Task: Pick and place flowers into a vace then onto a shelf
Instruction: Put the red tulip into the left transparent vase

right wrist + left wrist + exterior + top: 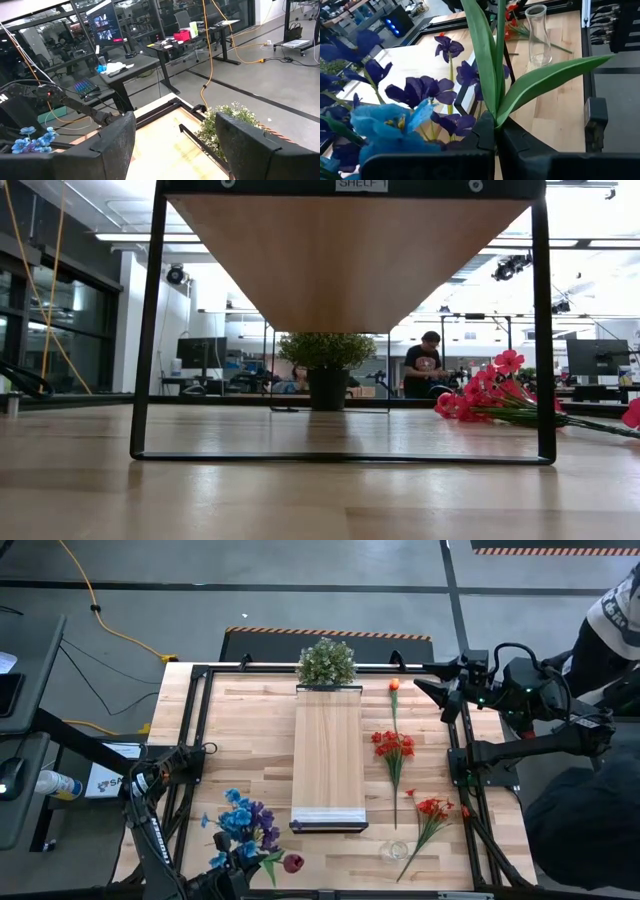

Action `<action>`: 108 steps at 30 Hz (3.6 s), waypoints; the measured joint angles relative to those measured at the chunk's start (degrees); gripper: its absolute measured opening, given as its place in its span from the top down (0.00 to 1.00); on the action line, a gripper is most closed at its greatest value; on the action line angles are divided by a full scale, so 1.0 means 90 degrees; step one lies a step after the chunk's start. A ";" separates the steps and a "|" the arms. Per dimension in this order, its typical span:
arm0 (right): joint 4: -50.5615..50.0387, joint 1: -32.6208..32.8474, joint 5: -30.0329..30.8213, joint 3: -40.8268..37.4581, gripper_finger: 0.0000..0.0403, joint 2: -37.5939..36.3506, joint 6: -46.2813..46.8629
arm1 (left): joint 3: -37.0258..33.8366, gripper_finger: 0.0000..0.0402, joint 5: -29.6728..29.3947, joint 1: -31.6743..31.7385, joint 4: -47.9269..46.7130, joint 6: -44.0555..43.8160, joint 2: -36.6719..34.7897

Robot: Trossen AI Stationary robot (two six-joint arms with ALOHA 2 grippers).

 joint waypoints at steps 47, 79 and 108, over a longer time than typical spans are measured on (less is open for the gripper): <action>0.0002 -0.0001 0.0093 0.0000 0.35 0.0000 -0.0001 | 0.0000 0.52 0.0351 -0.0002 0.0164 -0.0005 -0.0005; 0.0003 -0.0001 0.0093 0.0000 0.35 0.0000 -0.0002 | 0.0091 0.47 0.0203 -0.0002 0.0166 0.0005 -0.0007; 0.0005 0.0001 0.0095 0.0000 0.35 0.0000 -0.0129 | 0.1610 0.45 0.0267 0.0000 0.0497 0.1502 -0.0012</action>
